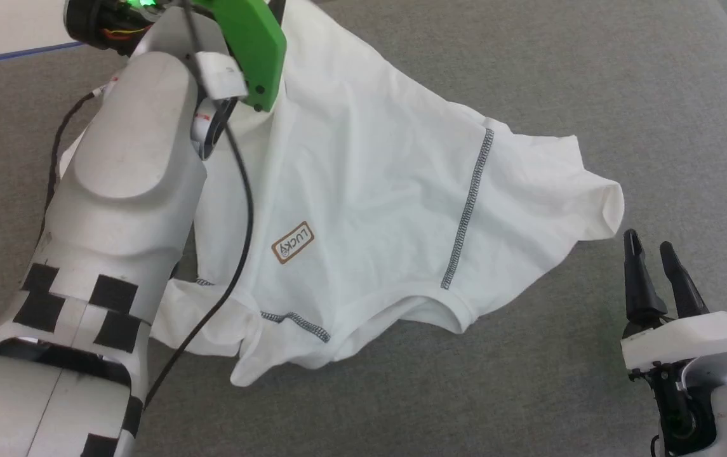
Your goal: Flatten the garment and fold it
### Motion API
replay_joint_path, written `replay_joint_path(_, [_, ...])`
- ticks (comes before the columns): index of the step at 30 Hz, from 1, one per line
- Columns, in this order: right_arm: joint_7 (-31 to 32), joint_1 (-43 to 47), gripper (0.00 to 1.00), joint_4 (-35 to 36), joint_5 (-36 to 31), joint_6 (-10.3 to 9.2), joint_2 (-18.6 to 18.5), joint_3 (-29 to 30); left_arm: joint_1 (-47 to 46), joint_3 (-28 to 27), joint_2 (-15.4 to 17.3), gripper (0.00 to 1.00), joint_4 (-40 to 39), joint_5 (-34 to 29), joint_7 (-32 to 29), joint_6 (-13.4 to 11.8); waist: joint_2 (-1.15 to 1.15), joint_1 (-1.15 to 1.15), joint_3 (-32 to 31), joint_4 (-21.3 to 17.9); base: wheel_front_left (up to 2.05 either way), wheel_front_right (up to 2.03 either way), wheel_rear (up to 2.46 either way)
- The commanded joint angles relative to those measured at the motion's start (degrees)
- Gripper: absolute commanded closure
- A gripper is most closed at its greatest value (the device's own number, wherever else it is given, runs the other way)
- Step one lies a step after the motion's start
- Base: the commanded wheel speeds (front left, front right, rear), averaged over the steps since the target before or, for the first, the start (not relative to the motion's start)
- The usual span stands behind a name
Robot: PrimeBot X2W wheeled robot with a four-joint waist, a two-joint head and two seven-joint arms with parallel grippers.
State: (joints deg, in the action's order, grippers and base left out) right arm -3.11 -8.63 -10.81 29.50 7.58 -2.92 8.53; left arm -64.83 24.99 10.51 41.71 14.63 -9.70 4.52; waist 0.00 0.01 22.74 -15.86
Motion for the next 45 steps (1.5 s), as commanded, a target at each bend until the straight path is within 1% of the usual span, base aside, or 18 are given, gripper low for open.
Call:
replay_joint_path(1, [-0.12, -0.54, 0.00, 0.04, -0.19, -0.09, 0.04, 0.20, 1.14, -1.37, -0.03, 0.00, -0.49, 1.69, 2.98, -0.14, 0.00, -0.01, -1.93, 2.27, 0.00, 0.00, 0.00])
replay_joint_path(4, [0.48, -0.15, 0.00, 0.53, -1.03, -0.09, 0.04, 0.89, 3.17, -4.20, -0.26, 0.00, -2.23, 4.19, 9.30, -0.83, 0.00, -0.01, -3.98, 4.79, 0.00, 0.00, 0.00])
replay_joint_path(6, [1.19, 0.16, 0.00, 1.02, -1.60, -0.09, 0.04, 1.06, 5.93, -6.82, 0.02, 0.00, -4.67, 6.15, 14.99, -1.56, 0.00, -0.01, -5.58, 6.37, 0.00, 0.00, 0.00])
replay_joint_path(7, [1.49, 0.33, 0.00, 1.33, -1.81, -0.09, 0.04, 1.21, 8.20, -8.78, 0.28, 0.00, -6.10, 7.46, 17.98, -2.53, 0.00, -0.01, -6.52, 7.21, 0.00, 0.00, 0.00])
replay_joint_path(9, [2.19, 0.91, 0.00, 1.85, -2.17, -0.09, 0.04, 1.57, 13.21, -11.38, 1.01, 0.00, -8.81, 8.96, 21.53, -4.06, 0.00, -0.01, -8.17, 8.86, 0.00, 0.00, 0.00])
replay_joint_path(14, [4.27, 2.68, 0.00, 3.50, -3.18, -0.09, 0.04, 2.32, 28.09, -16.97, 2.68, 0.00, -16.43, 11.85, 23.89, -7.75, 0.00, -0.01, -11.39, 12.51, 0.00, 0.00, 0.00])
replay_joint_path(16, [5.28, 3.53, 0.00, 4.07, -3.49, -0.09, 0.04, 2.66, 34.60, -18.06, 2.91, 0.00, -19.25, 12.51, 24.05, -8.86, 0.00, -0.01, -12.59, 13.85, 0.00, 0.00, 0.00])
replay_joint_path(19, [6.94, 5.08, 0.00, 5.04, -3.93, -0.09, 0.04, 3.19, 43.79, -19.31, 2.27, 0.00, -22.62, 13.85, 23.68, -11.03, 0.00, -0.01, -14.25, 15.91, 0.00, 0.00, 0.00])
replay_joint_path(24, [10.33, 7.06, 0.00, 6.19, -5.19, -0.09, 0.04, 3.55, 54.10, -19.93, 0.67, 0.00, -26.11, 15.58, 22.55, -13.30, 0.00, -0.01, -16.24, 18.04, 0.00, 0.00, 0.00])
replay_joint_path(28, [16.08, 7.58, 0.00, 7.11, -8.03, -0.09, 0.04, 2.10, 58.56, -19.47, -0.59, 0.00, -28.22, 15.95, 22.44, -14.38, 0.00, -0.01, -16.99, 18.95, 0.00, 0.00, 0.00])
replay_joint_path(30, [20.73, 7.42, 0.00, 7.77, -10.58, -0.09, 0.04, -0.23, 59.79, -19.24, -0.77, 0.00, -29.22, 15.83, 22.41, -14.80, 0.00, -0.01, -17.30, 19.10, 0.00, 0.00, 0.00])
replay_joint_path(32, [27.22, 7.03, 0.00, 8.33, -13.84, -0.09, 0.04, -3.78, 60.61, -19.07, -0.77, 0.00, -30.10, 15.69, 22.26, -15.19, 0.00, -0.01, -17.51, 19.05, 0.00, 0.00, 0.00])
replay_joint_path(35, [38.02, 5.58, 0.00, 9.46, -20.73, -0.09, 0.02, -9.81, 61.52, -18.70, -0.82, 0.00, -31.73, 15.39, 21.74, -15.92, 0.00, -0.01, -17.62, 18.87, 0.00, 0.00, 0.00])
replay_joint_path(37, [43.05, 3.93, 0.00, 9.71, -23.23, -0.09, -0.14, -12.48, 61.81, -18.55, -0.81, 0.00, -32.58, 15.36, 21.37, -16.20, 0.00, -0.01, -17.50, 18.75, 0.00, 0.00, 0.00])
replay_joint_path(39, [46.89, 2.24, 0.00, 8.69, -24.95, -0.09, -1.11, -14.25, 61.76, -18.34, -1.21, 0.00, -33.34, 15.79, 20.83, -16.29, 0.00, -0.01, -17.25, 18.89, 0.00, 0.00, 0.00])
replay_joint_path(41, [49.25, 1.06, 0.00, 7.02, -25.65, -0.09, -1.95, -14.72, 61.39, -17.95, -1.45, 0.00, -33.65, 15.95, 20.45, -16.20, 0.00, -0.01, -17.10, 19.39, 0.00, 0.00, 0.00])
replay_joint_path(45, [52.23, -0.25, 0.00, 2.74, -25.74, -0.09, -3.52, -15.67, 60.39, -17.45, -1.66, 0.00, -33.69, 16.14, 20.27, -15.89, 0.00, -0.01, -16.62, 19.99, 0.00, 0.00, 0.00])
